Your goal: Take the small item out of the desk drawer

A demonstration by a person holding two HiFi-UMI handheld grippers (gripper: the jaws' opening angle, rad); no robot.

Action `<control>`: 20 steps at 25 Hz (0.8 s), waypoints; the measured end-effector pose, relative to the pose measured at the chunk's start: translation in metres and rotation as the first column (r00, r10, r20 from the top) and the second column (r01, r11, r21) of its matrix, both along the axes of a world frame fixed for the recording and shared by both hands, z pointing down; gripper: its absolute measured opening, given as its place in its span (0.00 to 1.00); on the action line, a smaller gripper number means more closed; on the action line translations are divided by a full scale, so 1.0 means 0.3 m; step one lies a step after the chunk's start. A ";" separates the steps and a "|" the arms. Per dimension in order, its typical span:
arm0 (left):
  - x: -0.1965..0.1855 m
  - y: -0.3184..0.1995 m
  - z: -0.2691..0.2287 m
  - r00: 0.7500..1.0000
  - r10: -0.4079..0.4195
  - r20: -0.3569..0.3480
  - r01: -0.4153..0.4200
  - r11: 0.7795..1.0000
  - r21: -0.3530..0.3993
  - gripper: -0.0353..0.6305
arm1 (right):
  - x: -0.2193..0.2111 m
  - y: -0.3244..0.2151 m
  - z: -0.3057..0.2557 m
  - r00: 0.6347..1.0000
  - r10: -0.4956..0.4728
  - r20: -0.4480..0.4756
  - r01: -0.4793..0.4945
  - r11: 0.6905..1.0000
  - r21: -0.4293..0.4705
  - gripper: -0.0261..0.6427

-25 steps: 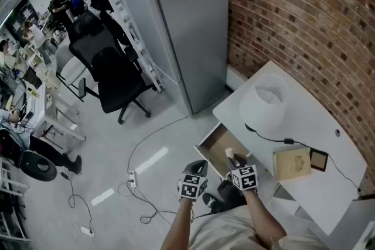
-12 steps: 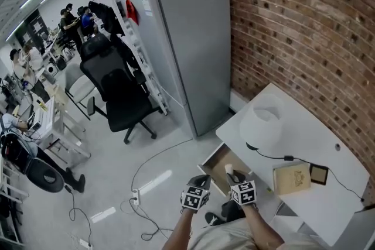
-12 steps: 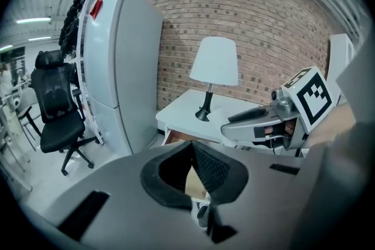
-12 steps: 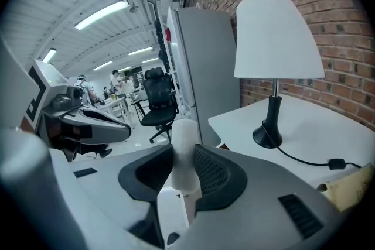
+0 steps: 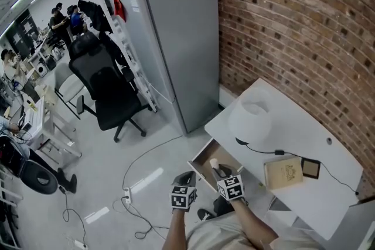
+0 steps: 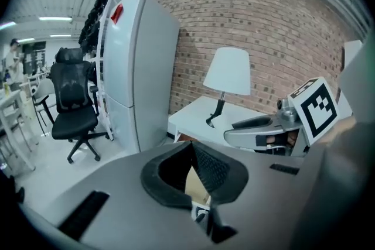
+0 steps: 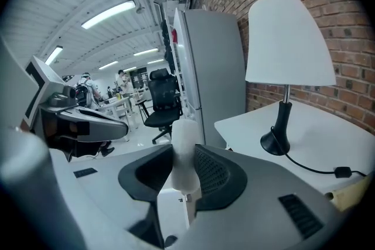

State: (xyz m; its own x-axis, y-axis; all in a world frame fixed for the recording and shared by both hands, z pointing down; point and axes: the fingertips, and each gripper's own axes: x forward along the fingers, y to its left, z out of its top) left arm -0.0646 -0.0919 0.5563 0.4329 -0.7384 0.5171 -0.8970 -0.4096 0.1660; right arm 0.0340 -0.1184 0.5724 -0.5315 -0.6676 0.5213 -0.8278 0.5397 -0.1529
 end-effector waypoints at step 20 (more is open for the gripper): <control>-0.004 0.062 0.026 0.997 -0.037 -0.071 0.036 0.999 -0.015 0.08 | -0.003 0.044 0.036 1.000 -0.011 -0.007 0.011 1.000 -0.013 0.25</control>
